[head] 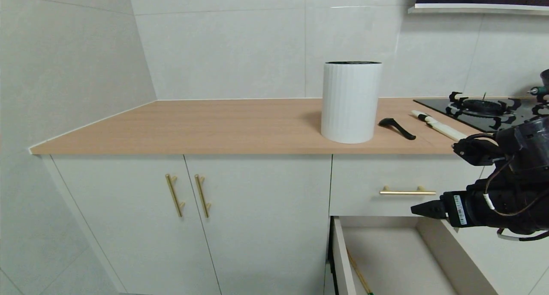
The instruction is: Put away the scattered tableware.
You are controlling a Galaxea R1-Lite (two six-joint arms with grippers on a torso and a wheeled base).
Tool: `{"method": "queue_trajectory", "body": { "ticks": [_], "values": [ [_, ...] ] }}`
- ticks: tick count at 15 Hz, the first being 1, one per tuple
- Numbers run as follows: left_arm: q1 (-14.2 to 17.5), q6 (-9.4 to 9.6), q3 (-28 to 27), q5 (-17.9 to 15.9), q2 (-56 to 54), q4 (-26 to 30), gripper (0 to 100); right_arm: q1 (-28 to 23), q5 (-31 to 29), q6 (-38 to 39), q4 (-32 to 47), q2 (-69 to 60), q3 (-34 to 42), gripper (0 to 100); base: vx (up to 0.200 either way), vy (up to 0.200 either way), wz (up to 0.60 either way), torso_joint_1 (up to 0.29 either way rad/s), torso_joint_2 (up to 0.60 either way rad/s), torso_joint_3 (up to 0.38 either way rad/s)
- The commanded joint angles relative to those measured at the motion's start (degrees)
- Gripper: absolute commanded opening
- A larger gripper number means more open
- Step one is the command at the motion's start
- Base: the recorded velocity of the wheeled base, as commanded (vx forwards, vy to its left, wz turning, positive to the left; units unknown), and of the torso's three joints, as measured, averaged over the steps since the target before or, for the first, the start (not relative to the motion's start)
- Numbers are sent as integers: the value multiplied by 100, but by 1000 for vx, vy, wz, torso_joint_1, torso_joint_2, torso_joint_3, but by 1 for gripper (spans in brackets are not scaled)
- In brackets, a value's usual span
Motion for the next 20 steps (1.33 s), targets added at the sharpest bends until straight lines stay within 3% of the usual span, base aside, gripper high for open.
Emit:
{"method": "queue_trajectory", "body": {
  "ticks": [1,12,14,17,20],
  "values": [
    [2,-1,0,1,-2,-1,100,1,-4,-5,-1,6,32,100,0,0,0,168,-481,-286],
    [2,-1,0,1,-2,-1,100,36,-4,-49,-238,103,119,100,0,0,0,196,-472,-285],
    [2,-1,0,1,-2,-1,100,-114,-4,-225,-713,208,163,100,0,0,0,151,-339,-188],
    [2,-1,0,1,-2,-1,100,-544,-39,-805,-2251,1193,-100,100,0,0,0,29,-71,-41],
    [2,-1,0,1,-2,-1,100,-1010,31,-823,-2664,2476,-1278,100,0,0,0,0,0,0]
  ]
}}
